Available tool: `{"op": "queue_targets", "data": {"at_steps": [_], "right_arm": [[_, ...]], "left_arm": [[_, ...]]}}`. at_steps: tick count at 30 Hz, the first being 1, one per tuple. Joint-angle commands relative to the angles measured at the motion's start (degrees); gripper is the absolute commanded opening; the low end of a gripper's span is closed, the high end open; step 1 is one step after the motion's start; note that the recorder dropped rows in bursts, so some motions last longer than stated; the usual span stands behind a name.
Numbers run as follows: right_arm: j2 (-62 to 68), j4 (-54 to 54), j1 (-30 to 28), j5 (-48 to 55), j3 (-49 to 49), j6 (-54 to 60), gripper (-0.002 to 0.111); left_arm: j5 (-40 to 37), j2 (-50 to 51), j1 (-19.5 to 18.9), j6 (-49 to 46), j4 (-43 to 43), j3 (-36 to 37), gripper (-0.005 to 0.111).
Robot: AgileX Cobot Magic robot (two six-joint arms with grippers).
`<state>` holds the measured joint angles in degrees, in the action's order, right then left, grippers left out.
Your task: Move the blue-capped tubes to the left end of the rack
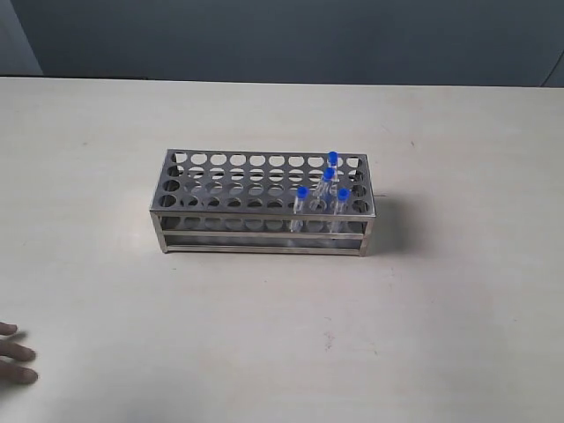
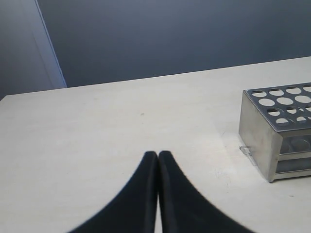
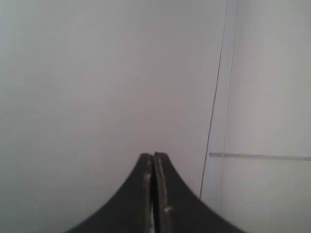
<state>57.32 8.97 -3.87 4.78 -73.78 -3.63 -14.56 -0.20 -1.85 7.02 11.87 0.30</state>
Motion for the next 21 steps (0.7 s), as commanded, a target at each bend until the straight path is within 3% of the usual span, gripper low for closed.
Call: {"op": "queue_targets", "data": {"at_steps": [1,13,16,21], "right_arm": [[11.89,0.94,3.64,4.94,-2.4,1.89,-0.001],[12.59,-5.58,20.75,-30.74,43.88,0.58,-0.001],[12.59,-5.35,23.48,-35.72,50.3,-0.39,-0.001],[12.59,0.2,29.38,-33.71,53.85,-5.39,-0.001]], "left_arm": [[0.48,0.2,0.25,0.04,-0.3,-0.3,0.001],[0.48,0.2,0.25,0.04,-0.3,-0.3,0.001],[0.48,0.2,0.25,0.04,-0.3,-0.3,0.001],[0.48,0.2,0.25,0.04,-0.3,-0.3,0.001]]}}
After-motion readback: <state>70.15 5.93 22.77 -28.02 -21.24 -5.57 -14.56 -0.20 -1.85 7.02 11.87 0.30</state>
